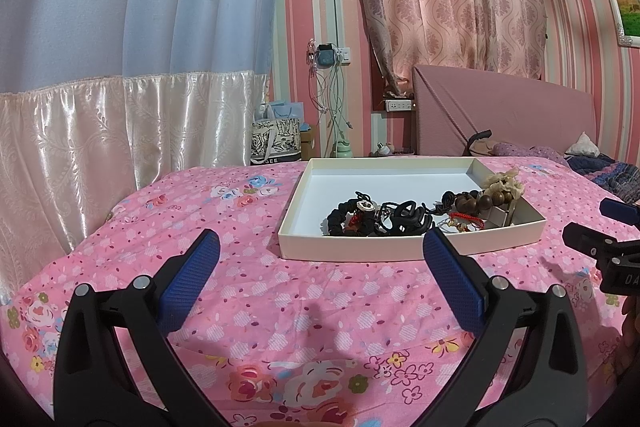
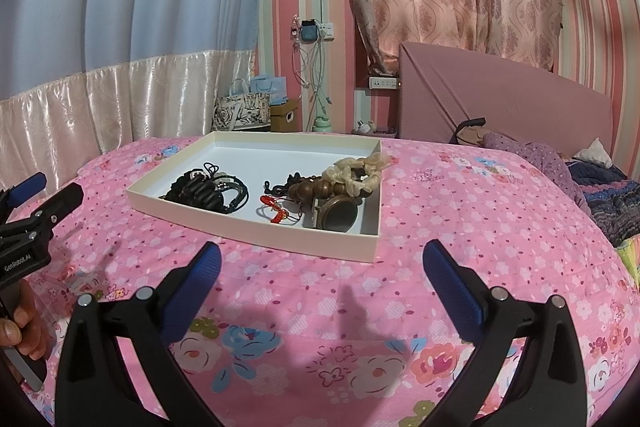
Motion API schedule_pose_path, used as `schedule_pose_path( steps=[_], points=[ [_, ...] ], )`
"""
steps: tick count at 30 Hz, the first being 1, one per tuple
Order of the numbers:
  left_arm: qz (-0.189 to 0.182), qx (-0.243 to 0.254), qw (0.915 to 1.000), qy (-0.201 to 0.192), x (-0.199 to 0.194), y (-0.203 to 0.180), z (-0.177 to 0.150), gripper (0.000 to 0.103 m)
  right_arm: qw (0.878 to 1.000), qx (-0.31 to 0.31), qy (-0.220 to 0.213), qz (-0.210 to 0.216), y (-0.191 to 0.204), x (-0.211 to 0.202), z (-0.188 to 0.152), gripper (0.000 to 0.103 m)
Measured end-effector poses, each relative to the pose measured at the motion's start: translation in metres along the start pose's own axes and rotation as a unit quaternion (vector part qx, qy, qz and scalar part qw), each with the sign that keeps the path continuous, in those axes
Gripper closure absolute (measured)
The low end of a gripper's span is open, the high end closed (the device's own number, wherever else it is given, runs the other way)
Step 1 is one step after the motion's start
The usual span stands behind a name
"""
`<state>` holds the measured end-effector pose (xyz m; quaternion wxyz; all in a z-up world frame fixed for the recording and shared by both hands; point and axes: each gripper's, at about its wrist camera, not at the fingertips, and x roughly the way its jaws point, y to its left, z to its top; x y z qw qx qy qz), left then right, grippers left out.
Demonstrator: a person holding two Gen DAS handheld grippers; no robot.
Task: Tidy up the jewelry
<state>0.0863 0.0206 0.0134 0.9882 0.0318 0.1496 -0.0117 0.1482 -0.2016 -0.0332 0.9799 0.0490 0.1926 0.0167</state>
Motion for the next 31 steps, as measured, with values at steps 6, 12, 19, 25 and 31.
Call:
schedule_pose_path(
  steps=[6,12,19,25,31],
  points=[
    [0.000,0.000,1.0000,0.000,0.0000,0.0000,0.0000,0.003,1.000,0.000,0.000,0.000,0.0000,0.0000,0.0000,0.002],
    [0.000,0.000,1.0000,0.000,-0.0002,-0.0001,0.0001,0.003,1.000,0.000,0.000,0.000,-0.0002,0.0003,0.0001,0.002],
    [0.000,0.001,1.0000,0.000,0.0000,-0.0003,0.0002,0.003,1.000,0.000,0.000,0.000,-0.0004,0.0005,0.0001,0.002],
    [0.001,-0.003,1.0000,0.003,0.0011,0.0008,-0.0001,0.003,1.000,0.000,0.003,-0.001,-0.0004,0.0010,-0.0006,0.002],
    [0.002,0.005,1.0000,0.002,0.0023,-0.0035,-0.0023,0.003,1.000,0.009,0.002,0.000,-0.0046,0.0006,-0.0026,0.002]
  ],
)
